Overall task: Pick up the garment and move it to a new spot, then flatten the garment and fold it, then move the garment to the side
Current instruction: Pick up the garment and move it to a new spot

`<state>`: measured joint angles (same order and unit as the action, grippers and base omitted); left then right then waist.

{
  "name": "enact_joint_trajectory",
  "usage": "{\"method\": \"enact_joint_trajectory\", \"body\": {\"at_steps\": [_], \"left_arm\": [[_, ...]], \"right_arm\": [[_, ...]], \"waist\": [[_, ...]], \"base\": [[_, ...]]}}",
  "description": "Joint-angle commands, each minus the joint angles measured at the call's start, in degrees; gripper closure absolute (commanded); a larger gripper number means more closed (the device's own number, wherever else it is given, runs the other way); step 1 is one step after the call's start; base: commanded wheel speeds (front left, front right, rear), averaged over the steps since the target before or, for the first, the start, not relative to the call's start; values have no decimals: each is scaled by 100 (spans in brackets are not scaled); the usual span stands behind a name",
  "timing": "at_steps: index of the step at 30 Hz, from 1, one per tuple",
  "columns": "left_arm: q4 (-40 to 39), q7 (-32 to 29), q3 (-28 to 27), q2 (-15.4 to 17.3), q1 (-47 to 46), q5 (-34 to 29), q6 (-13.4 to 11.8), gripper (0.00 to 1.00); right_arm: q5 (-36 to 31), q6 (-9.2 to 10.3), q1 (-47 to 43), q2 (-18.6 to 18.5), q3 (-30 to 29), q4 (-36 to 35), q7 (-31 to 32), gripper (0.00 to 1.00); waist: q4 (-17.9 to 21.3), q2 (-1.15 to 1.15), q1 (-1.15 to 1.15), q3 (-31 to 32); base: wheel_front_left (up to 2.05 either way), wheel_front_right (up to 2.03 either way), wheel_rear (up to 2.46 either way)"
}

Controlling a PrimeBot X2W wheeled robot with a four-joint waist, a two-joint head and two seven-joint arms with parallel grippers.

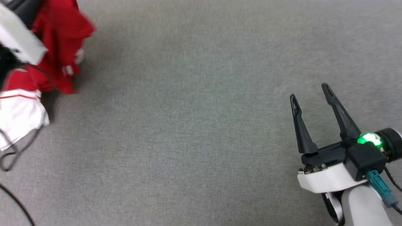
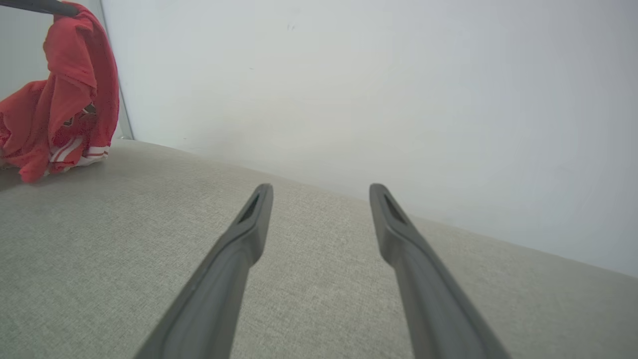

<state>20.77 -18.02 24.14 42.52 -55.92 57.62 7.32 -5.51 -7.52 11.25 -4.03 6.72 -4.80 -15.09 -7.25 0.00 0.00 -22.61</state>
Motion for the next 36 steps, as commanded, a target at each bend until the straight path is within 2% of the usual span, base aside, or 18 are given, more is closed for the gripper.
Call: {"method": "enact_joint_trajectory", "body": {"at_steps": [1, 4, 10, 18, 25, 31, 32, 33, 36], "left_arm": [[-144, 198, 102, -112, 77, 5, 8, 100], [-475, 586, 398, -250, -13, -166, 8, 100], [-969, 1196, 974, -798, -228, -460, 9, 100], [-1317, 1695, 1804, -1903, -96, -796, 9, 100], [-971, 1771, 3100, -3035, 588, -946, 9, 100], [-261, 1821, 4345, -3524, 1165, -1013, 9, 100], [-143, 1875, 4453, -3542, 1211, -1042, 9, 53], [-21, 1930, 4525, -3553, 1267, -1057, 8, 0], [320, 2156, 4682, -3555, 1422, -1162, 9, 0]], "right_arm": [[19, 6, -130, 40, -40, 75, -11, 0], [55, 5, -203, 94, -59, 169, -12, 0], [96, 5, -304, 119, -94, 221, -12, 0], [450, 5, -329, 120, -732, 109, -11, 0], [654, 5, -156, 122, -1368, 74, -12, 0], [707, 5, -118, 121, -1431, 92, -12, 0], [711, 5, -123, 121, -1414, 110, -11, 0], [722, 5, -127, 121, -1398, 126, -12, 0], [758, 5, -175, 122, -1311, 169, -11, 0]], "waist": [[225, 0, 0, 432], [362, 0, 0, 664], [712, 0, 0, 938], [1255, 0, 0, 1097], [1582, 0, 0, 996], [1677, 0, 0, 867], [1680, 0, 0, 857], [1682, 0, 0, 854], [1642, 0, 0, 885]], "base": [[0, 0, 0], [0, 0, 0], [0, 0, 0], [0, 0, 0], [0, 0, 0], [0, 0, 0], [0, 0, 0], [0, 0, 0], [0, 0, 0]]}}
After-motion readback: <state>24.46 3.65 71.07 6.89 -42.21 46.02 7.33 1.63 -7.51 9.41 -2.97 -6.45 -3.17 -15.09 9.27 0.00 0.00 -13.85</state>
